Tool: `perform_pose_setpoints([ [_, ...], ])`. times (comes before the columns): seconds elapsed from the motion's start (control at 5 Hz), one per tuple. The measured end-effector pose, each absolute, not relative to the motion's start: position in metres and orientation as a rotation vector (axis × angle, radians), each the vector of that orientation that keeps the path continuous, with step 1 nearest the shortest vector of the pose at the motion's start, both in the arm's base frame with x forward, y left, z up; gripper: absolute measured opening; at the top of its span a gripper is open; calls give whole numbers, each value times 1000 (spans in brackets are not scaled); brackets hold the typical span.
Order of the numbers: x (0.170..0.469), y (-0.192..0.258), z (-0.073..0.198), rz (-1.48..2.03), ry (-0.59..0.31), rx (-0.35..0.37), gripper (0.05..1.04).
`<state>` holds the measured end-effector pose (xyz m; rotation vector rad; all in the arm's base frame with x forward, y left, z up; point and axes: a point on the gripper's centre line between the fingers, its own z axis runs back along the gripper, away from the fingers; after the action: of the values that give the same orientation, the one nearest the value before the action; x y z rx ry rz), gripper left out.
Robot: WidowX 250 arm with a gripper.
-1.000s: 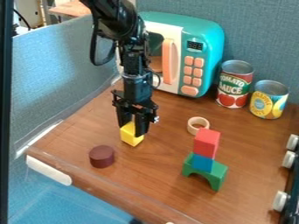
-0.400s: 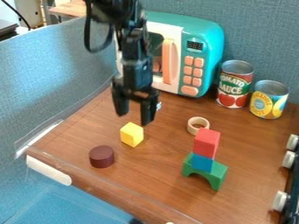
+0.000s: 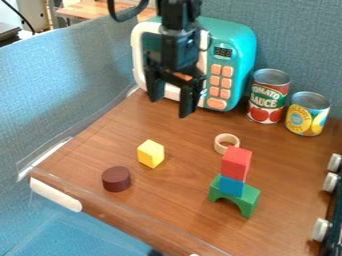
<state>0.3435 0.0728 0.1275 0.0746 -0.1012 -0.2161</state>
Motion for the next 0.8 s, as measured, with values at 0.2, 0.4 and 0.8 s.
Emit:
perform_pose_setpoints([
  [0.2,339,55,135,-242,-111,88,1001],
  [0.4,330,45,123,-223,-72,59,1001],
  [0.8,316,33,110,-64,-16,-24,1001],
])
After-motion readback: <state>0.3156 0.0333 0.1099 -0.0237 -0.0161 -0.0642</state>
